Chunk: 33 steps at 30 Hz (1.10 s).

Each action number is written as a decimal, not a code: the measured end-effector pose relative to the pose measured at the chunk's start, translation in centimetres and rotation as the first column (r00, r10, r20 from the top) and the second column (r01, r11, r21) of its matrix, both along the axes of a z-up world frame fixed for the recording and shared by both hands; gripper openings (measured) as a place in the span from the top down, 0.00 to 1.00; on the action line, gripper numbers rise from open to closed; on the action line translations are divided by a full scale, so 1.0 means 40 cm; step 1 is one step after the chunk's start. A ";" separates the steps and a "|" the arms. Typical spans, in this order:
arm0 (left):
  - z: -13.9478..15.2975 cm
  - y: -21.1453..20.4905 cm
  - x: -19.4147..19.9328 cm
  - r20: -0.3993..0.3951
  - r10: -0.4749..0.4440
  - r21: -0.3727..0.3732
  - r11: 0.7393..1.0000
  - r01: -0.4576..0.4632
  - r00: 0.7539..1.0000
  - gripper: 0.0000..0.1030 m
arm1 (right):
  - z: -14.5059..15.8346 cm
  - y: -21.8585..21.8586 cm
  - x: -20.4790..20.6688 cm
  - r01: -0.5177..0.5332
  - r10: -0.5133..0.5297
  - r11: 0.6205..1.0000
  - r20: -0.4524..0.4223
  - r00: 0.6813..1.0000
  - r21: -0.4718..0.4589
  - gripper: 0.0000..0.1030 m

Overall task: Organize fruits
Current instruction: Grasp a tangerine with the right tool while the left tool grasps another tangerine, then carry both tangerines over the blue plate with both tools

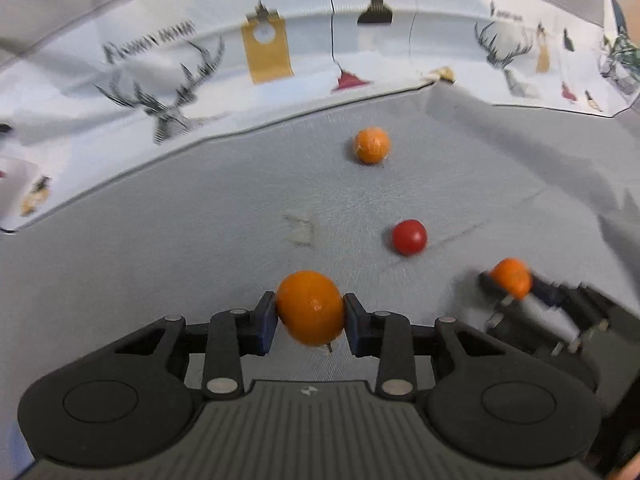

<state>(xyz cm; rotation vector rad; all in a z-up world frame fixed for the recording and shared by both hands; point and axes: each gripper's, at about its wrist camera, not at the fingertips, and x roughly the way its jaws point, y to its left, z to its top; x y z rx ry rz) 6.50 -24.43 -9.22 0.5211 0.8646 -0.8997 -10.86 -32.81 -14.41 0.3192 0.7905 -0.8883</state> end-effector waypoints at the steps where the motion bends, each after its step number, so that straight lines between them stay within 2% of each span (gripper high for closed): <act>1: 0.028 0.037 -0.015 0.010 0.000 -0.003 1.000 0.000 1.000 0.62 | 0.030 0.007 -0.015 0.016 -0.016 1.000 0.013 1.000 -0.004 0.65; 5: 0.140 0.201 -0.074 0.029 0.019 -0.013 1.000 -0.019 0.999 0.62 | 0.179 0.092 -0.092 0.004 -0.003 1.000 0.091 0.996 -0.011 0.65; 11: 0.255 0.462 -0.160 0.062 0.089 -0.004 0.996 -0.089 0.994 0.62 | 0.342 0.295 -0.198 -0.136 0.113 0.984 0.187 0.976 0.114 0.65; 15: 0.300 0.637 -0.217 0.063 0.149 -0.015 0.989 -0.149 0.987 0.62 | 0.425 0.445 -0.211 -0.268 0.230 0.952 0.236 0.944 0.146 0.65; 19: 0.328 0.785 -0.268 0.073 0.212 -0.047 0.977 -0.209 0.975 0.62 | 0.499 0.587 -0.192 -0.419 0.375 0.899 0.271 0.886 0.126 0.64; 25: 0.355 0.938 -0.330 0.083 0.280 -0.120 0.956 -0.269 0.956 0.62 | 0.556 0.735 -0.166 -0.552 0.522 0.830 0.238 0.819 0.079 0.64; 29: 0.375 1.005 -0.348 0.079 0.318 -0.180 0.937 -0.300 0.945 0.62 | 0.590 0.793 -0.166 -0.583 0.568 0.812 0.194 0.800 0.027 0.64; 33: 0.394 1.028 -0.357 0.077 0.326 -0.227 0.926 -0.302 0.942 0.62 | 0.608 0.824 -0.176 -0.597 0.591 0.802 0.155 0.791 -0.016 0.64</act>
